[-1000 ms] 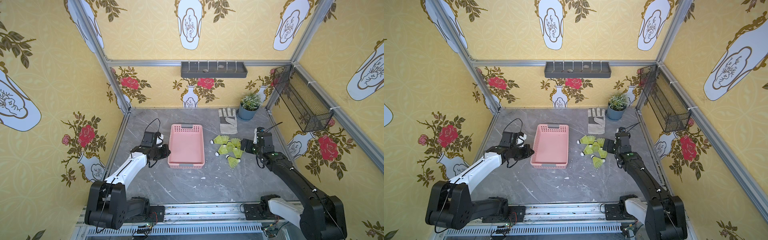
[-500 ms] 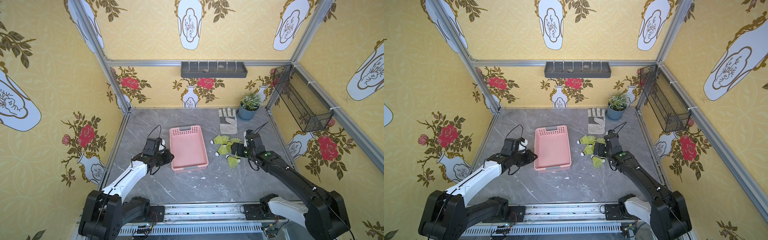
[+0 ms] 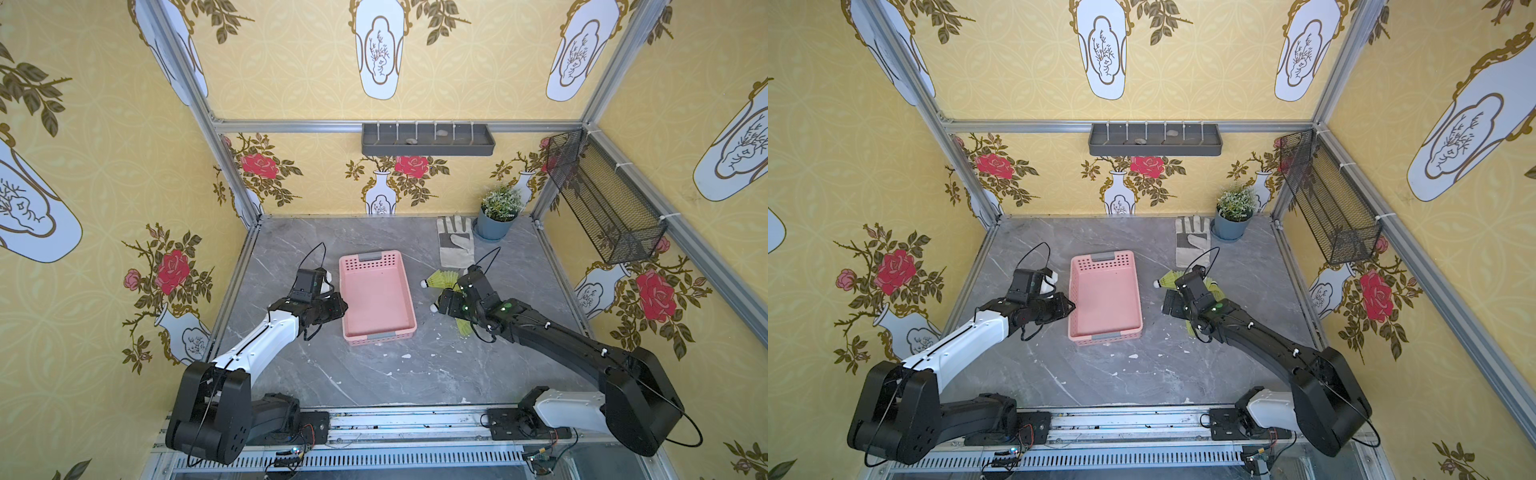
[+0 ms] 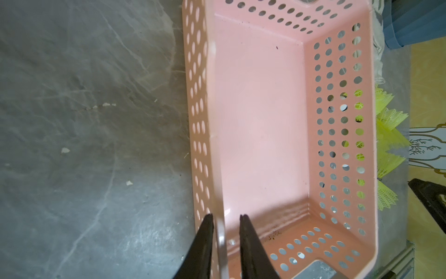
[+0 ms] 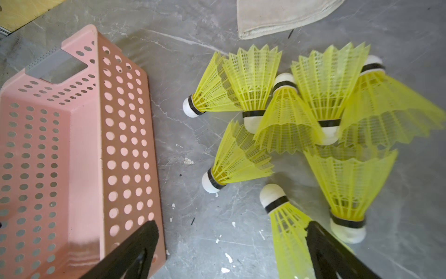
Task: Put the shuttlecocks into the storage box
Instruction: Move the storage box to the center of the board, then pick up the shuttlecock at the center of the board.
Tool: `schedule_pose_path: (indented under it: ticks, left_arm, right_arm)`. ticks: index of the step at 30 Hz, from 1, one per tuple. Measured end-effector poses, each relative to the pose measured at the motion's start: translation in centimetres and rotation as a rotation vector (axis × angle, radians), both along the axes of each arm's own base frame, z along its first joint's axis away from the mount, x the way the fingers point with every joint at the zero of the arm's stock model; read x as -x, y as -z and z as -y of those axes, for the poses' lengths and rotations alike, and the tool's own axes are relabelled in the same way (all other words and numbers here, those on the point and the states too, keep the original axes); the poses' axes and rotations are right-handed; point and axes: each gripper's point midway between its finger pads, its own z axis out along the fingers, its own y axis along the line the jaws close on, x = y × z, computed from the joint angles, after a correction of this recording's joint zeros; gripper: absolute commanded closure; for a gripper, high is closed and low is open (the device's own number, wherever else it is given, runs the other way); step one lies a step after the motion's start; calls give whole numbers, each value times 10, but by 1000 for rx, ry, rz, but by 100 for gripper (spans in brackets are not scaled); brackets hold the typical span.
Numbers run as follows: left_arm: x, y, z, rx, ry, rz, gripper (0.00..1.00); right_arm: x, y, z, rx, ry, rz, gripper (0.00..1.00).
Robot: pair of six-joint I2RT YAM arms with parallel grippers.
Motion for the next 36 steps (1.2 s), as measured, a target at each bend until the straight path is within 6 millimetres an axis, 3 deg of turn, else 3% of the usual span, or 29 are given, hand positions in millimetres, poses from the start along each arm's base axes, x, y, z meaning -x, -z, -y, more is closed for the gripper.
schedule_pose_path:
  ticks: [6, 14, 20, 27, 36]
  left_arm:
    - [-7, -3, 2, -11, 18, 17, 73]
    - [-15, -14, 4, -16, 35, 55, 57]
    - [-10, -33, -6, -50, 14, 101, 55]
    - [-1, -57, -18, -79, -15, 165, 53]
    - [4, -60, -21, -87, -19, 168, 53]
  right_arm:
    - [-1, 19, -14, -24, 85, -57, 0]
    - [-6, 40, -19, -76, 212, -127, 13]
    - [-15, 51, -25, -115, 285, -154, 26]
    - [-24, 62, -20, -115, 376, -168, 31]
    - [-41, 72, -13, -96, 429, -176, 34]
